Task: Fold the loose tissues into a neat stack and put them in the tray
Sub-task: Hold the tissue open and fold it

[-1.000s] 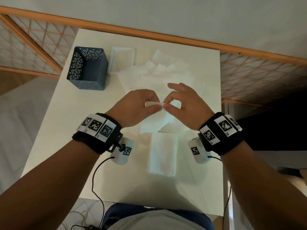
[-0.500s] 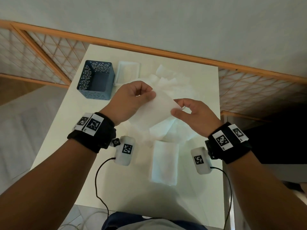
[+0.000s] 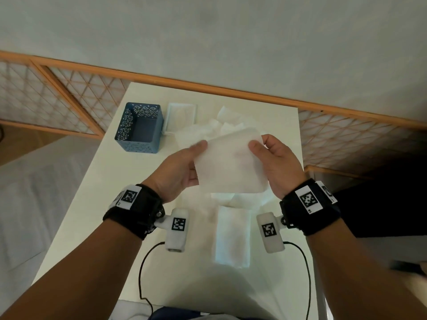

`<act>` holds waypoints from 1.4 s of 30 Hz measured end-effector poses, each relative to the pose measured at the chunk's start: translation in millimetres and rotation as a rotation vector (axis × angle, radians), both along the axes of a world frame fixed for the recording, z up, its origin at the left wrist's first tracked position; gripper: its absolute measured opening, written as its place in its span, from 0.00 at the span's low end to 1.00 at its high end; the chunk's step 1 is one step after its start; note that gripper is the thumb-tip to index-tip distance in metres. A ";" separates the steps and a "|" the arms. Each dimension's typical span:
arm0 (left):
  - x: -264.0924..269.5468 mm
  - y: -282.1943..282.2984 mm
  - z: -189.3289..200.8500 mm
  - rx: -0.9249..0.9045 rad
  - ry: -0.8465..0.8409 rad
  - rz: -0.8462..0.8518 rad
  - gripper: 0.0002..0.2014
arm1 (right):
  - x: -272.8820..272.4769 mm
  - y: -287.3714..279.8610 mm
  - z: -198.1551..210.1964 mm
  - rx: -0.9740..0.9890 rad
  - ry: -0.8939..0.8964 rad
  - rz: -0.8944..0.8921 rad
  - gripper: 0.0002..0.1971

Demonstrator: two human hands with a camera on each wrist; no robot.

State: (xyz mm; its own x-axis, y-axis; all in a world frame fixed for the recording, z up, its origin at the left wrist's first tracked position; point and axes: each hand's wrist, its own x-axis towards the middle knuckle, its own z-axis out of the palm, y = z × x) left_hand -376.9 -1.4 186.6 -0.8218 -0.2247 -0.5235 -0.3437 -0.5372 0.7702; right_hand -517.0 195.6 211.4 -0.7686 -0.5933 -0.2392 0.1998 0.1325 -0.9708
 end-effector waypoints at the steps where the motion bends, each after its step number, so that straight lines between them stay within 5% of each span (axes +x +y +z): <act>1: 1.4 4.7 -0.1 -0.023 0.011 0.030 0.34 | 0.5 0.2 -0.4 0.011 0.000 -0.017 0.05; 11: 1.3 14.9 6.2 -0.232 -0.036 0.190 0.16 | 5.8 7.9 -1.1 0.011 -0.057 -0.032 0.05; 23: 0.0 14.4 14.4 0.070 -0.104 0.081 0.19 | 15.6 8.9 -4.2 -0.034 -0.116 -0.079 0.07; 28: 0.0 17.5 10.3 -0.303 0.045 0.123 0.08 | 15.6 12.7 -5.8 -0.118 -0.146 -0.070 0.11; 33: 5.3 19.2 8.1 -0.730 0.291 0.061 0.09 | 11.2 17.1 -6.1 -0.210 -0.128 -0.070 0.08; 37: 8.7 19.8 11.7 -0.689 0.356 0.055 0.23 | 7.3 22.4 -5.2 -0.160 -0.028 -0.024 0.14; 42: 8.9 17.7 14.1 -0.603 0.353 0.068 0.15 | 7.3 24.8 -2.4 -0.121 -0.019 0.010 0.20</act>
